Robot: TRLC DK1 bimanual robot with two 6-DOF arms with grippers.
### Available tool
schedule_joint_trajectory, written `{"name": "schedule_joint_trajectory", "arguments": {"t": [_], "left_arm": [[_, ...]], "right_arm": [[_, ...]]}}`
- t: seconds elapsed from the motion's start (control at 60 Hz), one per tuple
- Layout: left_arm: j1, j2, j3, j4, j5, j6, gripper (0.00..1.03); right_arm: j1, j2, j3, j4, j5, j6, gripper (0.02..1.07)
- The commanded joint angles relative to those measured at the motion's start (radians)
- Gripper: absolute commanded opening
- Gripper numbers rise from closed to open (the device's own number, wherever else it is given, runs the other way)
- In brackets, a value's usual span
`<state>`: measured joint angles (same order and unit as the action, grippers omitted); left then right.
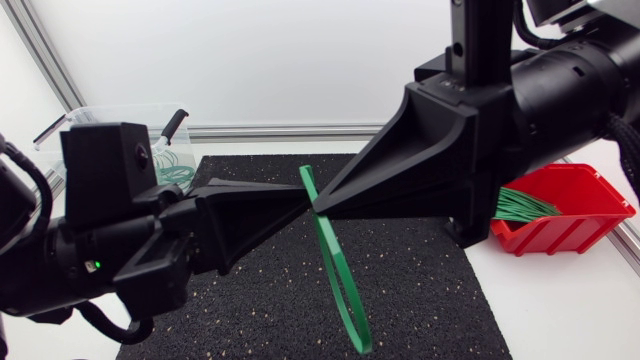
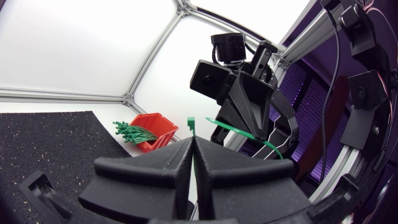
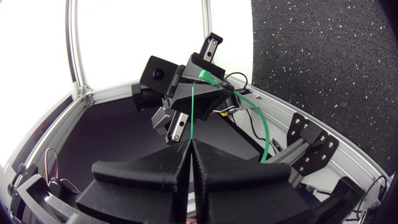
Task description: Take a green cable tie from the red box, thread the tail through the head to close it, then place it in the transparent bin on the left.
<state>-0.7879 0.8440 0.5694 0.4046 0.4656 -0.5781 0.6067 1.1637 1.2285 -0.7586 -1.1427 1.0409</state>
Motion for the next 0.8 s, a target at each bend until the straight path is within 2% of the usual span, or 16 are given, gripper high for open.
{"name": "schedule_joint_trajectory", "arguments": {"t": [0.0,0.483,0.783], "left_arm": [[-0.008,-0.014,0.018,0.003,-0.001,0.003,0.04],[-0.008,-0.023,0.024,-0.006,-0.001,0.003,0.04],[-0.034,-0.026,0.027,-0.012,-0.002,0.02,0.04]], "right_arm": [[-0.008,0.011,-0.027,0.013,0.006,0.018,0.08],[-0.03,0.024,-0.052,0.033,0.006,0.018,0.08],[-0.025,0.048,-0.023,0.025,0.004,0.019,0.08]]}}
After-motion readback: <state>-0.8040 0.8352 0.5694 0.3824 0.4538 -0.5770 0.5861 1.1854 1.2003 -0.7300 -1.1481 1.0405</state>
